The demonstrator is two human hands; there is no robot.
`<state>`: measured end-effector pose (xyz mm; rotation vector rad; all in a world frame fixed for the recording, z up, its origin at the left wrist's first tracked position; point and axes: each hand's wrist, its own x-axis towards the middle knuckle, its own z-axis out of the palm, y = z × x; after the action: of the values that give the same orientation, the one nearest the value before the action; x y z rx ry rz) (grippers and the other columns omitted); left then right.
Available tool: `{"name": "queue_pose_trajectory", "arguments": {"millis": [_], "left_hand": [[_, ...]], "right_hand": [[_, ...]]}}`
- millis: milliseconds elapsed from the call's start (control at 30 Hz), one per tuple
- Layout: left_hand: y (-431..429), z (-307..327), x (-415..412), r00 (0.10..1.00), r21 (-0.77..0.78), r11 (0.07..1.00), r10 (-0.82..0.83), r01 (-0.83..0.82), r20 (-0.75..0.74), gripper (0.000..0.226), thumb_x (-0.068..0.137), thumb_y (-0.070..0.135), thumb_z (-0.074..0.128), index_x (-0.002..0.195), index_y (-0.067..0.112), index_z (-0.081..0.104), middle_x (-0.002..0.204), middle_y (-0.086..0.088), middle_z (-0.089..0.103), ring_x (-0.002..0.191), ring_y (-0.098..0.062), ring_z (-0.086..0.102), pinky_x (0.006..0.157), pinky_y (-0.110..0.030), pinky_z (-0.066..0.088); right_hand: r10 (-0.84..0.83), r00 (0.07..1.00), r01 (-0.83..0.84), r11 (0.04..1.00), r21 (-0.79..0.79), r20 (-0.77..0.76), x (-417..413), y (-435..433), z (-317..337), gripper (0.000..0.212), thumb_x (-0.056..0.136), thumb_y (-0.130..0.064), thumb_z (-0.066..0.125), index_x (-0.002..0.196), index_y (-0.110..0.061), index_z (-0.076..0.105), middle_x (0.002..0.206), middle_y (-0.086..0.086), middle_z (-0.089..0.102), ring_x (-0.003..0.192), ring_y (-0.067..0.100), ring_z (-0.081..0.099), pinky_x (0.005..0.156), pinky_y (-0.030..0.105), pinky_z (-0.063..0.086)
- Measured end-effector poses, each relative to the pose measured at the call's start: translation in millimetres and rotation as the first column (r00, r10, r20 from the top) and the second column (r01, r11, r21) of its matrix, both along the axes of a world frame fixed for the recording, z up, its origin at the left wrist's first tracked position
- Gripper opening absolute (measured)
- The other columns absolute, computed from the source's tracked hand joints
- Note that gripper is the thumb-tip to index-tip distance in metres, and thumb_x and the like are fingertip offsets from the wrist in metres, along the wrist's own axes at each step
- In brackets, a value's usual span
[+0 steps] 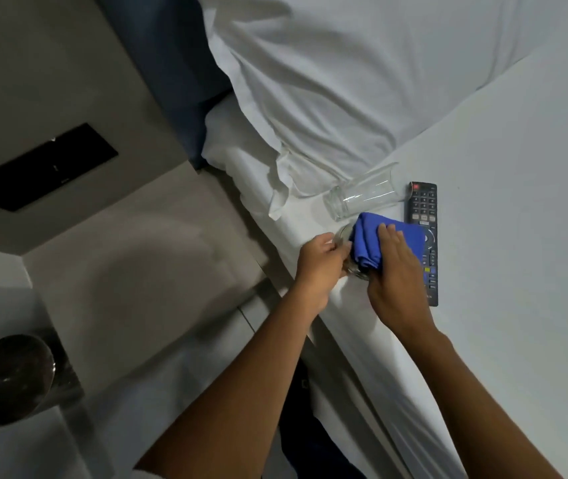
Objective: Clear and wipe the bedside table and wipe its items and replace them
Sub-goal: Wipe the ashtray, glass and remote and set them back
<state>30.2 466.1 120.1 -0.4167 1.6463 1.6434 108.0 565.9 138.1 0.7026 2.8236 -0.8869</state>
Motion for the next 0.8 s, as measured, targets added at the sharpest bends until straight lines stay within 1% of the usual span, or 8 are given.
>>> {"name": "queue_pose_trajectory", "arguments": {"millis": [67,167,300,433,500,600,667,800], "left_hand": [[-3.8,-6.8,3.6,0.997,0.096,0.995,0.027,-0.034,0.077,0.022,0.092,0.01,0.064,0.109,0.021,0.071,0.093,0.004,0.077,0.079,-0.011,0.073,0.064,-0.022,0.06],[-19.7,-17.8,13.2,0.989,0.163,0.985,0.036,-0.059,0.141,0.029,0.094,0.007,0.059,0.095,0.031,0.075,0.095,0.004,0.079,0.081,-0.011,0.076,0.063,-0.025,0.06],[-73.1,-35.5,25.6,0.962,0.146,0.96,0.212,-0.238,0.172,0.035,0.09,-0.006,0.055,0.111,0.017,0.071,0.088,0.001,0.08,0.077,-0.014,0.075,0.06,-0.025,0.058],[-138.8,-45.6,37.6,0.919,0.12,0.915,0.369,-0.385,0.141,0.035,0.093,-0.005,0.053,0.111,0.021,0.066,0.094,0.007,0.079,0.081,-0.009,0.074,0.061,-0.023,0.059],[-168.4,-44.1,42.2,0.882,0.087,0.881,0.451,-0.464,0.135,0.03,0.095,-0.003,0.053,0.114,0.018,0.064,0.098,0.005,0.077,0.088,-0.014,0.071,0.062,-0.026,0.06],[-207.8,-39.8,47.4,0.862,0.032,0.866,0.493,-0.499,0.115,0.031,0.095,-0.001,0.054,0.121,0.011,0.063,0.111,-0.004,0.071,0.104,-0.023,0.067,0.076,-0.035,0.06],[-231.2,-37.2,51.7,0.865,0.031,0.867,0.492,-0.497,0.098,0.034,0.096,0.001,0.054,0.127,0.01,0.062,0.119,-0.006,0.07,0.108,-0.024,0.068,0.082,-0.038,0.06],[-266.6,-34.7,57.9,0.846,0.067,0.845,0.523,-0.531,0.107,0.029,0.095,0.003,0.056,0.109,0.024,0.071,0.106,0.003,0.077,0.094,-0.013,0.075,0.065,-0.026,0.061]], "right_hand": [[-0.028,0.998,0.023,0.996,-0.086,-0.061,1.8,-4.2,4.6,0.069,0.083,0.005,0.042,0.15,-0.01,0.032,0.157,0.02,0.028,0.148,0.033,0.019,0.122,0.045,0.015],[0.045,0.989,-0.073,0.976,-0.206,-0.141,8.7,-19.9,14.2,0.067,0.076,-0.002,0.039,0.142,-0.01,0.045,0.153,0.019,0.035,0.146,0.035,0.026,0.119,0.05,0.02],[0.296,0.948,-0.316,0.917,-0.242,-0.117,27.6,-55.3,15.5,0.065,0.074,0.0,0.045,0.137,-0.012,0.052,0.151,0.013,0.041,0.145,0.031,0.028,0.117,0.056,0.023],[0.521,0.854,-0.521,0.851,-0.063,-0.019,30.7,-89.0,8.8,0.065,0.073,-0.016,0.039,0.135,-0.018,0.057,0.151,0.005,0.043,0.146,0.026,0.025,0.118,0.049,0.019],[0.551,0.833,-0.549,0.835,-0.037,0.046,25.1,-101.6,5.9,0.067,0.073,-0.023,0.037,0.137,-0.02,0.054,0.153,0.005,0.038,0.147,0.027,0.023,0.118,0.045,0.015],[0.519,0.851,-0.517,0.855,-0.045,0.083,9.5,-127.7,-1.3,0.07,0.077,0.0,0.055,0.143,-0.021,0.046,0.158,0.007,0.03,0.15,0.027,0.017,0.119,0.043,0.012],[0.532,0.845,-0.53,0.847,-0.052,0.06,-4.3,-154.8,-5.1,0.073,0.079,0.002,0.056,0.146,-0.022,0.041,0.16,0.006,0.024,0.15,0.026,0.014,0.12,0.042,0.012],[0.637,0.771,-0.636,0.77,-0.052,0.014,-22.9,-216.7,-8.9,0.069,0.086,-0.005,0.052,0.149,-0.025,0.034,0.162,0.004,0.018,0.151,0.024,0.007,0.121,0.042,0.004]]}}
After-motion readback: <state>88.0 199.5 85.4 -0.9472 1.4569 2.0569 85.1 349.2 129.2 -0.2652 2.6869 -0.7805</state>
